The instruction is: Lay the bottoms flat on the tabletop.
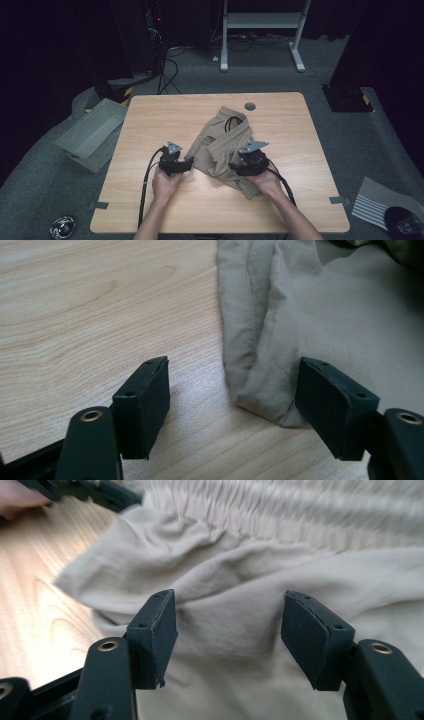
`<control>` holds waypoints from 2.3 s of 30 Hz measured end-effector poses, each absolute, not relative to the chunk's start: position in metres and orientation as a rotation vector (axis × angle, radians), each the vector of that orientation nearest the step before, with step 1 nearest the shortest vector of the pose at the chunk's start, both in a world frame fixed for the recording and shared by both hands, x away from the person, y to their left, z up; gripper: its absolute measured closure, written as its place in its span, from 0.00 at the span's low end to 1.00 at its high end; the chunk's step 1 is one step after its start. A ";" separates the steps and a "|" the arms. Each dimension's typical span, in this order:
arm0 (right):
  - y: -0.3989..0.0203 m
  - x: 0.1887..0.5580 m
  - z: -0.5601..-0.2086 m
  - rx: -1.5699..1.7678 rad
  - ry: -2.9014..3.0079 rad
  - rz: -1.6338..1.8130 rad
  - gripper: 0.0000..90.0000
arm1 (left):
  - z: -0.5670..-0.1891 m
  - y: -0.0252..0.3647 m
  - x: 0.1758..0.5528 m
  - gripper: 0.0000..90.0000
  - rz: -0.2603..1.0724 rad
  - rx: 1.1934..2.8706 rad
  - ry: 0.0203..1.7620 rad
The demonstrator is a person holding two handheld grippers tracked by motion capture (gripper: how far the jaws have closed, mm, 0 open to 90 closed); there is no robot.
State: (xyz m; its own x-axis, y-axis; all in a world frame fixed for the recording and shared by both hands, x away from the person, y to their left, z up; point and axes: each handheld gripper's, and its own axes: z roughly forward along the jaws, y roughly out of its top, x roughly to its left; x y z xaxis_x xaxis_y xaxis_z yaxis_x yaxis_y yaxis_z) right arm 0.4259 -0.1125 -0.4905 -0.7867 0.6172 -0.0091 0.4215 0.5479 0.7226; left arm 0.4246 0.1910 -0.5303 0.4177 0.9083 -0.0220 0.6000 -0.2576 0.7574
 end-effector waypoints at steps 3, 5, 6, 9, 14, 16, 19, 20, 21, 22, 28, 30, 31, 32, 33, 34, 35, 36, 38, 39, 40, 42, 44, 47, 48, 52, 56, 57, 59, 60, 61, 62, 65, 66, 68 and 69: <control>-0.106 0.432 -0.501 0.902 2.556 0.995 0.54 | -0.530 0.191 0.425 0.33 0.559 1.969 1.277; -0.105 0.433 -0.504 0.876 2.566 0.961 0.72 | -0.530 0.191 0.425 0.33 0.559 1.969 1.277; -0.107 0.434 -0.503 0.868 2.579 0.950 0.87 | -0.530 0.191 0.425 0.33 0.559 1.969 1.278; -0.109 0.434 -0.502 0.843 2.581 0.945 0.96 | -0.530 0.191 0.424 0.33 0.560 1.969 1.278; -0.121 0.431 -0.491 0.849 2.531 0.966 0.99 | -0.530 0.191 0.424 0.33 0.560 1.968 1.280; -0.124 0.431 -0.489 0.858 2.516 0.976 0.99 | -0.530 0.191 0.424 0.33 0.561 1.968 1.280; -0.136 0.433 -0.482 0.888 2.469 0.993 0.99 | -0.530 0.191 0.424 0.33 0.561 1.968 1.281; -0.146 0.434 -0.478 0.919 2.436 1.000 0.99 | -0.530 0.191 0.424 0.33 0.561 1.969 1.281; -0.146 0.434 -0.478 0.919 2.436 1.000 0.99 | -0.530 0.191 0.424 0.33 0.561 1.968 1.281; -0.151 0.435 -0.477 0.940 2.422 1.000 0.99 | -0.530 0.191 0.424 0.33 0.561 1.967 1.281; -0.195 0.444 -0.478 1.114 2.296 0.984 0.99 | -0.530 0.191 0.424 0.33 0.561 1.967 1.281; -0.206 0.446 -0.482 1.171 2.270 0.973 0.99 | -0.530 0.191 0.424 0.33 0.561 1.966 1.282; -0.212 0.448 -0.485 1.201 2.258 0.966 0.99 | -0.530 0.191 0.424 0.33 0.561 1.966 1.282; -0.212 0.448 -0.485 1.201 2.258 0.966 0.99 | -0.530 0.191 0.424 0.33 0.561 1.966 1.282; -0.217 0.450 -0.488 1.223 2.250 0.954 0.99 | -0.530 0.191 0.424 0.33 0.561 1.966 1.282; -0.224 0.452 -0.497 1.265 2.245 0.922 0.99 | -0.530 0.191 0.424 0.33 0.561 1.966 1.282; -0.224 0.452 -0.497 1.265 2.245 0.922 0.99 | -0.530 0.191 0.424 0.33 0.562 1.967 1.281; -0.226 0.452 -0.501 1.274 2.249 0.902 0.99 | -0.530 0.191 0.424 0.33 0.561 1.967 1.281; -0.228 0.454 -0.511 1.308 2.264 0.875 0.98 | -0.530 0.191 0.424 0.33 0.561 1.966 1.283; -0.228 0.455 -0.512 1.313 2.257 0.881 0.94 | -0.530 0.191 0.424 0.33 0.561 1.966 1.283; -0.228 0.454 -0.511 1.315 2.248 0.881 0.88 | -0.530 0.191 0.424 0.33 0.562 1.966 1.283; -0.228 0.451 -0.507 1.314 2.234 0.884 0.76 | -0.530 0.191 0.424 0.33 0.562 1.966 1.284; -0.229 0.445 -0.501 1.301 2.215 0.895 0.70 | -0.530 0.190 0.424 0.33 0.562 1.965 1.284; -0.230 0.436 -0.494 1.281 2.198 0.919 0.67 | -0.530 0.190 0.424 0.33 0.562 1.965 1.284; -0.231 0.431 -0.491 1.268 2.192 0.927 0.67 | -0.530 0.190 0.424 0.33 0.562 1.965 1.285; -0.231 0.409 -0.483 1.202 2.202 0.954 0.66 | -0.530 0.190 0.424 0.33 0.562 1.965 1.285; -0.226 0.398 -0.484 1.160 2.252 0.971 0.64 | -0.530 0.190 0.424 0.33 0.562 1.963 1.287; -0.222 0.394 -0.488 1.141 2.276 0.971 0.61 | -0.530 0.190 0.424 0.33 0.562 1.964 1.286; -0.219 0.393 -0.490 1.135 2.286 0.968 0.59 | -0.530 0.190 0.424 0.33 0.562 1.964 1.288; -0.212 0.392 -0.494 1.105 2.305 0.959 0.54 | -0.530 0.190 0.424 0.33 0.562 1.964 1.287; -0.208 0.392 -0.495 1.086 2.314 0.956 0.52 | -0.530 0.190 0.424 0.33 0.562 1.963 1.286; -0.208 0.392 -0.495 1.086 2.314 0.956 0.52 | -0.530 0.190 0.424 0.33 0.562 1.964 1.286; -0.196 0.395 -0.499 1.058 2.329 0.957 0.48 | -0.530 0.190 0.424 0.33 0.562 1.963 1.287; -0.189 0.398 -0.501 1.046 2.337 0.953 0.47 | -0.530 0.190 0.424 0.33 0.562 1.963 1.287; -0.183 0.401 -0.502 1.042 2.344 0.946 0.50 | -0.530 0.190 0.424 0.33 0.563 1.963 1.288; -0.181 0.403 -0.502 1.034 2.341 0.940 0.54 | -0.530 0.190 0.424 0.33 0.563 1.963 1.288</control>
